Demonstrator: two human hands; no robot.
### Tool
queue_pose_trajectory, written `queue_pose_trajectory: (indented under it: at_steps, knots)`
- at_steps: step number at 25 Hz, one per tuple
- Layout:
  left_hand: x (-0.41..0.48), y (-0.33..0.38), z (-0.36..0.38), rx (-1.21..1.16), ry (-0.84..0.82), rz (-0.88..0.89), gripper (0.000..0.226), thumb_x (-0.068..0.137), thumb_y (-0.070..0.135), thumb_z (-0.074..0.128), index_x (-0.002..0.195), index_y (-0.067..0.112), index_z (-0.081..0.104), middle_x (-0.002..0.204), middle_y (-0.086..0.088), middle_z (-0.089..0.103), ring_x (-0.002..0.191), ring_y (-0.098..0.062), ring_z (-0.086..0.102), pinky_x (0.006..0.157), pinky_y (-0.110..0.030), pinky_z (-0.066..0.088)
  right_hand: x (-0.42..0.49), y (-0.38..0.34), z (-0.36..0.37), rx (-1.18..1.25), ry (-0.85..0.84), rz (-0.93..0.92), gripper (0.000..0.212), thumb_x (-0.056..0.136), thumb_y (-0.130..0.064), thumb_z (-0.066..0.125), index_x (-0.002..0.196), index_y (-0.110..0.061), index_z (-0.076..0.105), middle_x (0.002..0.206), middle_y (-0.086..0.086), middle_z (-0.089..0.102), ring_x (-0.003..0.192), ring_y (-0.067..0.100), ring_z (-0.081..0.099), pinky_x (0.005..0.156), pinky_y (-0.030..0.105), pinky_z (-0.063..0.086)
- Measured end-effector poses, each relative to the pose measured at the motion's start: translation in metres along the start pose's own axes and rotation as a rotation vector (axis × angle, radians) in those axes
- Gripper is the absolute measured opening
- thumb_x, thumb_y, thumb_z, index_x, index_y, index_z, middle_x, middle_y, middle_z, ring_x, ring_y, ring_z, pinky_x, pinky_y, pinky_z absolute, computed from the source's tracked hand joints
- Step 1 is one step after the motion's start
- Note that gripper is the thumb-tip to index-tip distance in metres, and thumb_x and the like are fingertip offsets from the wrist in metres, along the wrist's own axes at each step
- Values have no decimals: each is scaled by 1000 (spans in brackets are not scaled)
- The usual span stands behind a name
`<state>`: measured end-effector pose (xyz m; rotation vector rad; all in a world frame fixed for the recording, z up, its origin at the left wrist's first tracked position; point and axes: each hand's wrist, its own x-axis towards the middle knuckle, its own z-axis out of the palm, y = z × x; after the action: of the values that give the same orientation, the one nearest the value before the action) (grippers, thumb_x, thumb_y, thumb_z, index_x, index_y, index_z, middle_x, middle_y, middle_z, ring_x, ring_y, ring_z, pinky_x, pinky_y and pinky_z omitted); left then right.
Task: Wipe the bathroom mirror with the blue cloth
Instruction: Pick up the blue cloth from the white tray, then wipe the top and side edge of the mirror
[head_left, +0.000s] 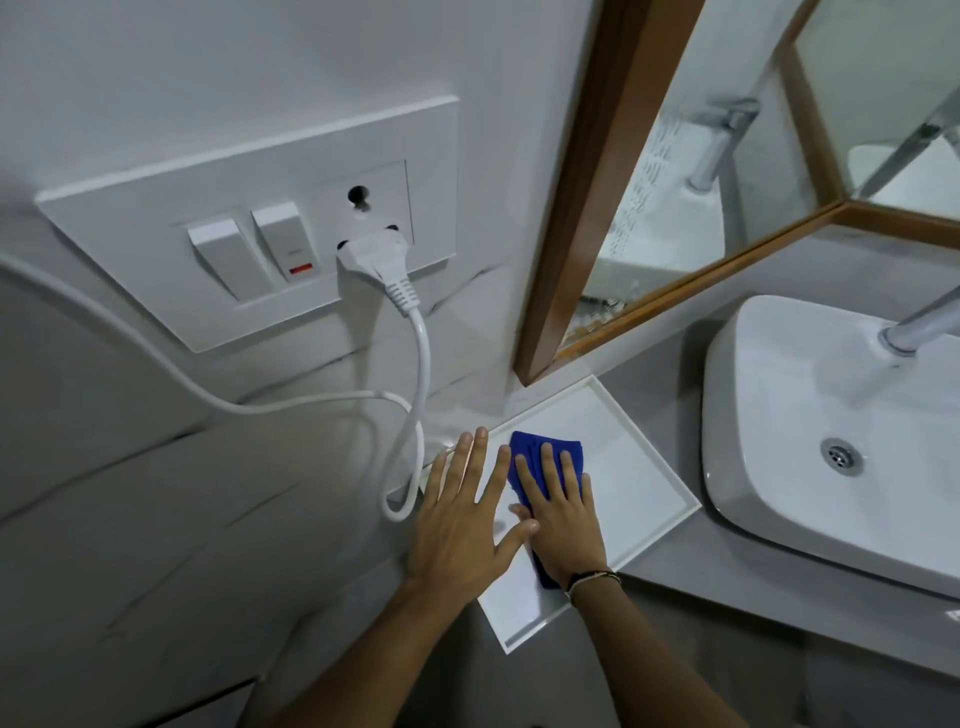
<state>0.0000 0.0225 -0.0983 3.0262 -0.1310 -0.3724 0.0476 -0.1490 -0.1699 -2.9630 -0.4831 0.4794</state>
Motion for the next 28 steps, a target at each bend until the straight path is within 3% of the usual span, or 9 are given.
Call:
queue_pose_trajectory:
  at_steps: [4,7,9,13,15,19,22,25,28]
  knots:
    - [-2,1,-3,-12,46,-2,101,97,92,2,165,31,-41,181,-6,-39,170,-30,-31,143,-55,-5,-9,0,-19,57,-27,9,70,119,-28,49,178,-26,13,188,5,5,175,33,10,140,45,19]
    - [1,11,-32,-46,142,31,102,100,91,14,169,32,-33,179,-3,-39,167,-27,-34,142,-52,-11,-30,-5,-64,199,-59,40,63,120,-33,46,177,-31,19,186,3,20,166,29,38,133,42,39]
    - [1,23,-61,-45,203,87,104,104,89,22,171,30,-30,181,-3,-38,168,-26,-34,143,-51,-10,-55,-9,-100,297,-8,83,60,120,-35,43,176,-34,23,184,-1,27,161,25,46,132,40,39]
    - [6,51,-154,-60,608,236,94,113,77,34,184,19,14,192,-10,-2,178,-30,0,138,-52,14,-80,-3,-195,278,441,42,84,101,2,64,174,-27,34,182,-8,27,153,23,59,113,37,57]
    - [11,65,-230,-62,806,313,90,114,75,36,182,17,27,191,-12,9,178,-29,7,141,-50,15,-82,3,-265,310,684,12,83,94,15,67,168,-16,47,177,-2,38,152,26,61,104,40,64]
    - [12,85,-424,64,1069,279,90,114,75,29,180,15,27,189,-14,15,177,-29,5,144,-50,11,-89,2,-427,301,1069,-31,89,82,34,60,163,-2,52,170,7,50,153,31,58,118,43,55]
    - [-7,88,-547,161,1228,232,94,113,77,35,181,13,24,190,-15,10,176,-31,5,144,-49,0,-105,-11,-530,293,1282,-97,97,73,39,60,161,0,53,167,15,55,148,35,62,116,45,57]
    - [-22,89,-631,221,1370,186,99,111,80,31,182,12,21,190,-16,8,177,-33,8,143,-50,-7,-115,-14,-607,254,1427,-198,89,78,38,62,160,4,53,163,21,57,147,41,62,111,58,60]
    - [-33,86,-692,260,1471,123,98,112,80,17,182,12,20,190,-17,9,177,-35,10,142,-55,1,-124,-16,-673,228,1572,-277,81,83,38,61,157,6,54,159,24,61,143,44,66,107,60,63]
